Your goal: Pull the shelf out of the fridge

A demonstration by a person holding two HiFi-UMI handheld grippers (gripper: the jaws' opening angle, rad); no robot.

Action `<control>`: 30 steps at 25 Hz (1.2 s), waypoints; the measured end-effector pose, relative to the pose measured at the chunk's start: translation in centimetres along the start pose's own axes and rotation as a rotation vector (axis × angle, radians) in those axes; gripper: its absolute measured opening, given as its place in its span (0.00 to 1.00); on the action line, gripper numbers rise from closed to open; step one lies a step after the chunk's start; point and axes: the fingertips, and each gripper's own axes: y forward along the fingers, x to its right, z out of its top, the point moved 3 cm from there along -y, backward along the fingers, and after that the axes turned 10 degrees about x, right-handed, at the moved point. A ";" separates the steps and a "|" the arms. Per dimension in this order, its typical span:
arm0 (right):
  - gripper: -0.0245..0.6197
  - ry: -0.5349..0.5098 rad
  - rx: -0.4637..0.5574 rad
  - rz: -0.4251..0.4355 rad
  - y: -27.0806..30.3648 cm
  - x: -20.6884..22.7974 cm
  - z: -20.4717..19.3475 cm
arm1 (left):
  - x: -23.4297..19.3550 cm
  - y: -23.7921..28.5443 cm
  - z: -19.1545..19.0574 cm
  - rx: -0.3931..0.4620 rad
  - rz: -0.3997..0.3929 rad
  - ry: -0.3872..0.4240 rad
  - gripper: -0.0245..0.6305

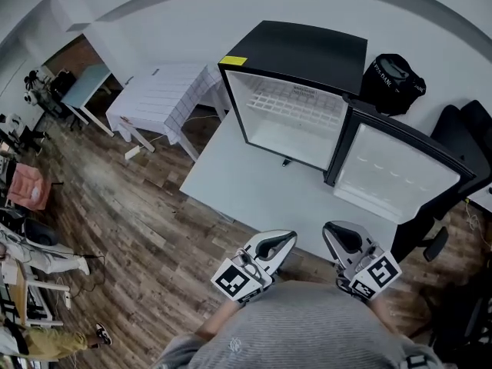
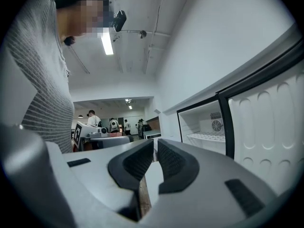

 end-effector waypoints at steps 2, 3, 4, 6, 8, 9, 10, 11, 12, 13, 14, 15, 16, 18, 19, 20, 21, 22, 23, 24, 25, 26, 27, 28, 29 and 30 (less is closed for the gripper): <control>0.06 -0.005 -0.003 -0.019 1.3 0.5 -0.1 | -1.7 0.2 0.1 -0.003 -0.017 -0.007 0.05; 0.06 -0.006 -0.003 -0.028 2.0 0.7 -0.1 | -2.5 0.2 0.1 -0.011 -0.023 -0.013 0.05; 0.06 -0.008 -0.001 -0.035 2.7 0.9 -0.1 | -3.3 0.3 0.1 -0.018 -0.029 -0.018 0.05; 0.06 -0.010 0.003 -0.046 4.0 1.4 0.0 | -4.9 0.6 0.3 -0.028 -0.042 -0.022 0.05; 0.06 -0.012 0.004 -0.056 5.3 1.9 -0.1 | -6.5 0.6 0.0 -0.053 -0.049 -0.029 0.05; 0.06 -0.012 0.004 -0.062 5.9 2.0 -0.1 | -7.2 0.6 0.0 -0.059 -0.053 -0.031 0.05; 0.06 -0.012 0.003 -0.066 6.4 2.2 -0.2 | -7.8 0.6 0.1 -0.060 -0.057 -0.033 0.05; 0.06 -0.012 0.001 -0.071 6.9 2.4 -0.3 | -8.4 0.7 0.1 -0.061 -0.061 -0.035 0.05; 0.06 -0.012 0.000 -0.075 7.4 2.6 -0.4 | -9.1 0.7 0.2 -0.060 -0.064 -0.037 0.05; 0.06 -0.013 -0.002 -0.080 8.0 2.7 -0.4 | -9.7 0.7 0.3 -0.060 -0.067 -0.039 0.05; 0.06 -0.014 -0.003 -0.086 8.5 2.8 -0.5 | -10.3 0.7 0.3 -0.061 -0.071 -0.042 0.05; 0.06 -0.015 -0.003 -0.094 9.0 3.0 -0.5 | -10.9 0.6 0.3 -0.063 -0.075 -0.044 0.05; 0.06 -0.017 -0.002 -0.102 9.5 3.1 -0.6 | -11.5 0.6 0.3 -0.065 -0.080 -0.047 0.05; 0.06 -0.019 -0.001 -0.117 10.4 3.3 -0.8 | -12.6 0.5 0.3 -0.068 -0.089 -0.053 0.05; 0.06 -0.020 0.001 -0.125 10.8 3.4 -0.8 | -13.2 0.6 0.3 -0.069 -0.094 -0.056 0.05; 0.06 -0.020 0.002 -0.135 11.2 3.5 -1.0 | -13.8 0.6 0.2 -0.072 -0.100 -0.060 0.05; 0.06 -0.020 0.002 -0.145 11.5 3.7 -1.1 | -14.3 0.7 0.1 -0.074 -0.107 -0.063 0.05; 0.06 -0.019 0.002 -0.155 11.8 3.9 -1.2 | -14.8 0.8 0.0 -0.076 -0.115 -0.066 0.05; 0.06 -0.018 0.003 -0.165 12.1 4.0 -1.4 | -15.3 0.9 0.0 -0.077 -0.123 -0.069 0.05; 0.06 -0.018 0.006 -0.174 12.3 4.2 -1.5 | -15.7 1.0 -0.1 -0.079 -0.131 -0.071 0.05; 0.07 -0.017 0.008 -0.184 12.6 4.3 -1.6 | -16.2 1.1 -0.2 -0.081 -0.138 -0.072 0.05; 0.07 -0.016 0.012 -0.194 12.9 4.5 -1.8 | -16.6 1.1 -0.4 -0.083 -0.146 -0.074 0.05; 0.07 -0.015 0.018 -0.203 13.2 4.7 -1.9 | -17.1 1.2 -0.5 -0.086 -0.154 -0.076 0.05; 0.07 -0.013 0.024 -0.213 13.5 4.9 -2.0 | -17.5 1.3 -0.5 -0.088 -0.163 -0.078 0.05; 0.07 -0.010 0.027 -0.224 13.7 5.0 -2.1 | -17.9 1.4 -0.6 -0.091 -0.173 -0.080 0.05; 0.08 -0.009 0.030 -0.234 14.0 5.1 -2.2 | -18.3 1.5 -0.7 -0.095 -0.183 -0.081 0.05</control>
